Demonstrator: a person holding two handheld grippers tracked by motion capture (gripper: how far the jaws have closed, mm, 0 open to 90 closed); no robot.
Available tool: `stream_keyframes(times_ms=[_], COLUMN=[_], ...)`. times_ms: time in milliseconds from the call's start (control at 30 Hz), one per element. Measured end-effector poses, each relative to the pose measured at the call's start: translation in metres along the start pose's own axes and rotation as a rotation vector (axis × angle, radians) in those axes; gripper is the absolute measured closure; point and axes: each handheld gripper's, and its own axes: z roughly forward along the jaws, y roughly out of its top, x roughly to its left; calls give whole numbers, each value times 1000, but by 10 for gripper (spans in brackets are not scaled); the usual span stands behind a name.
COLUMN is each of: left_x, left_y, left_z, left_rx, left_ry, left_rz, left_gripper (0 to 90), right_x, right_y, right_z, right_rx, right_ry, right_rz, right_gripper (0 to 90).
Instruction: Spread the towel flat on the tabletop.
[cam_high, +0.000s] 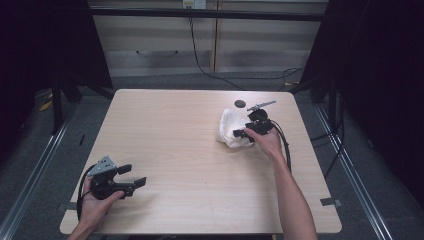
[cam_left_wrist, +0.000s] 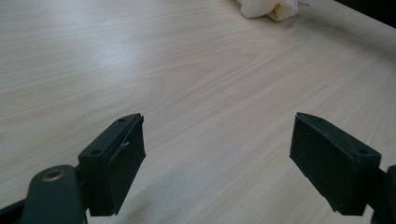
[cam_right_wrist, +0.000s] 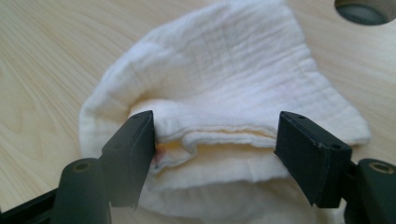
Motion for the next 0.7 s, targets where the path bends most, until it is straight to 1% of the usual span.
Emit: stream_keyframes(times_ms=[33,67,100,167,233,267,300,333,367,433,467,500,533,600,700], left_x=[0,0,0,0,-1,-1,-1,-1,-1,-1,-1,-1,-1,1,2], left_y=[0,0,0,0,0,0,0,0,0,0,0,0,0,0,0], left_z=[0,1,1,1,1,1,1,2,2,1,0,-1,-1,-4,-4], left_rx=[0,3,3,11,7,7,8,8,11,14,11,8,8,-4,-7], left_ry=[1,-1,-1,-1,-3,-3,-2,-1,0,3,4,5,5,13,20], left_rz=[2,-1,-1,11,6,6,6,6,7,9,3,3,3,-11,-14], left_gripper=[176,176,176,176,176,177,177,176,176,177,177,177,178,178,182], right_x=[1,1,1,2,2,2,2,2,3,4,6,8,8,12,18], right_y=[-5,-7,-7,-11,-14,-14,-14,-15,-16,-17,-18,-20,-20,-25,-29], right_z=[8,10,10,16,20,20,21,21,21,20,20,20,20,18,18], right_rx=[21,23,23,25,40,40,52,55,57,54,52,43,43,27,15], right_ry=[0,0,0,-5,-13,-13,-9,-15,-13,-1,5,10,10,25,38], right_rz=[-11,-8,-8,-2,-1,-1,7,7,12,10,8,5,5,14,1], right_gripper=[284,292,292,334,369,369,376,398,492,584,627,663,663,699,705])
